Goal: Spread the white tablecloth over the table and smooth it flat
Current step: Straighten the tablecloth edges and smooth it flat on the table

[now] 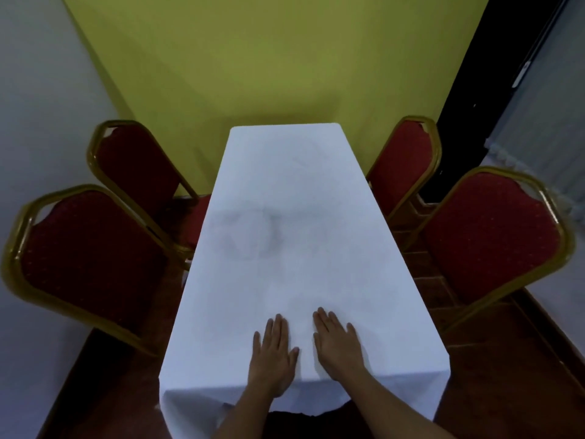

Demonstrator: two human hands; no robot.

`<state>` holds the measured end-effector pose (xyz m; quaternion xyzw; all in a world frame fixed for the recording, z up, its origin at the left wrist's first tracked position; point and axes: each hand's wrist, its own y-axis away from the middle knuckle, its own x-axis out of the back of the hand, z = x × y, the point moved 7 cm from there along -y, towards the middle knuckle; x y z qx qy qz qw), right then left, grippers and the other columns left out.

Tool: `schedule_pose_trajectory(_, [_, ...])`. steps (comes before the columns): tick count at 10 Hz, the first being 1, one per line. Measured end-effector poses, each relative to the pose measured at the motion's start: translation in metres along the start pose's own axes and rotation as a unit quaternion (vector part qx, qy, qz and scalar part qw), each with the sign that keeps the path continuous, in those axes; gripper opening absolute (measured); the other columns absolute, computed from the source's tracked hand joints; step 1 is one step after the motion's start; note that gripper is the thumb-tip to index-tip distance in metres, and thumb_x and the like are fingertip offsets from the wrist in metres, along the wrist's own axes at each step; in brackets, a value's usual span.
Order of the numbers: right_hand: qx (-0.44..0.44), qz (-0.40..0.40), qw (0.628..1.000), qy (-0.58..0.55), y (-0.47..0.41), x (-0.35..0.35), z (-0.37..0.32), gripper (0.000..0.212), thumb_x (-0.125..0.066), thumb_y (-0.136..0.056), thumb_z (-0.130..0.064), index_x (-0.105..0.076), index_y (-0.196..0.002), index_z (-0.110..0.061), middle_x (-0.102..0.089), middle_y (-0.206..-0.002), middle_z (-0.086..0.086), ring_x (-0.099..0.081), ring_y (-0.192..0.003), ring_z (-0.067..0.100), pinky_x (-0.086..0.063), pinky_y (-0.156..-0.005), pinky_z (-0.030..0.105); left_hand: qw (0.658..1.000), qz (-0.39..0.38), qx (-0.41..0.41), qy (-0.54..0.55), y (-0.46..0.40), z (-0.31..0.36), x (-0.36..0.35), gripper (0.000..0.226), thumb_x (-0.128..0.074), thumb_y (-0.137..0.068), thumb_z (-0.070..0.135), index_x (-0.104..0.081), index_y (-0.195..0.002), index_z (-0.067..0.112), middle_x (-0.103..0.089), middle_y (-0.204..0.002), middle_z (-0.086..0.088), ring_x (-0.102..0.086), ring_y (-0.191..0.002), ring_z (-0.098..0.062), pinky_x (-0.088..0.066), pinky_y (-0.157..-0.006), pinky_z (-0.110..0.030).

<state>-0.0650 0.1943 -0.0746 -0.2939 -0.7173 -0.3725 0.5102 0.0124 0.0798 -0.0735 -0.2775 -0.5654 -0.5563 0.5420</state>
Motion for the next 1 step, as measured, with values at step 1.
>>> schedule_pose_trajectory(1, [-0.026,-0.034,0.999,-0.026,-0.0335,0.0396,0.0016,0.040,-0.035,-0.094,-0.022,-0.071,-0.109,-0.015,-0.071,-0.113,0.001,-0.069,-0.101,0.021,-0.055,-0.079,0.037,0.999,-0.041,-0.016,0.006,-0.0249,0.0013,0.0262,0.067,-0.012,-0.102,0.046,0.010,-0.152,0.009,0.017,-0.161,-0.007,0.015,-0.149,-0.020,0.010,-0.120,-0.043])
